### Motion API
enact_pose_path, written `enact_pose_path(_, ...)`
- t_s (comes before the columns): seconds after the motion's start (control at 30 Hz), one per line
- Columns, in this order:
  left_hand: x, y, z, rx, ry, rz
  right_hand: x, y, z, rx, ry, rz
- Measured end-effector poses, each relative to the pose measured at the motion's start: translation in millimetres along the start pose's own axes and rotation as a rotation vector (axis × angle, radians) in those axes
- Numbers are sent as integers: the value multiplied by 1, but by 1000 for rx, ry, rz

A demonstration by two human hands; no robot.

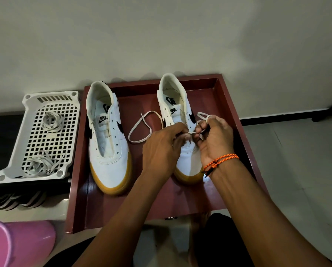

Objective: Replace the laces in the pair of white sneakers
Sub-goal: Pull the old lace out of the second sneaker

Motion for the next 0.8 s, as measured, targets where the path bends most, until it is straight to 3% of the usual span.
enact_pose_path(0.23, -6, -9, -5, 30, 240, 479, -2, 0, 4, -5, 12, 28)
enact_pose_path(0.37, 3, -8, -6, 139, 348, 773, 1, -3, 8, -15, 15, 42)
enact_pose_path(0.5, 15, -1, -9, 172, 448, 848, -3, -1, 6, -70, 47, 107)
enact_pose_path(0.57, 19, 9, -13, 181, 472, 859, -7, 2, 3, -62, 223, 294)
enact_pose_path(0.63, 21, 22, -19, 247, 446, 876, -13, 3, 4, 4, 538, 573)
enact_pose_path(0.73, 18, 48, -22, 421, 392, 892, -27, -1, 11, 19, 951, 867)
enact_pose_path(0.8, 8, 62, -20, 578, 372, 749, -29, -1, 11, -53, 1069, 1011)
Point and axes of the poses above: each hand's wrist, its own z-axis away from the middle knuckle, its own y-axis out of the back of the hand, x = y × z, the point moved 1 cm from there along -z, towards the middle knuckle, and after that the axes turned 9 degrees about z, right-handed, at the moved point
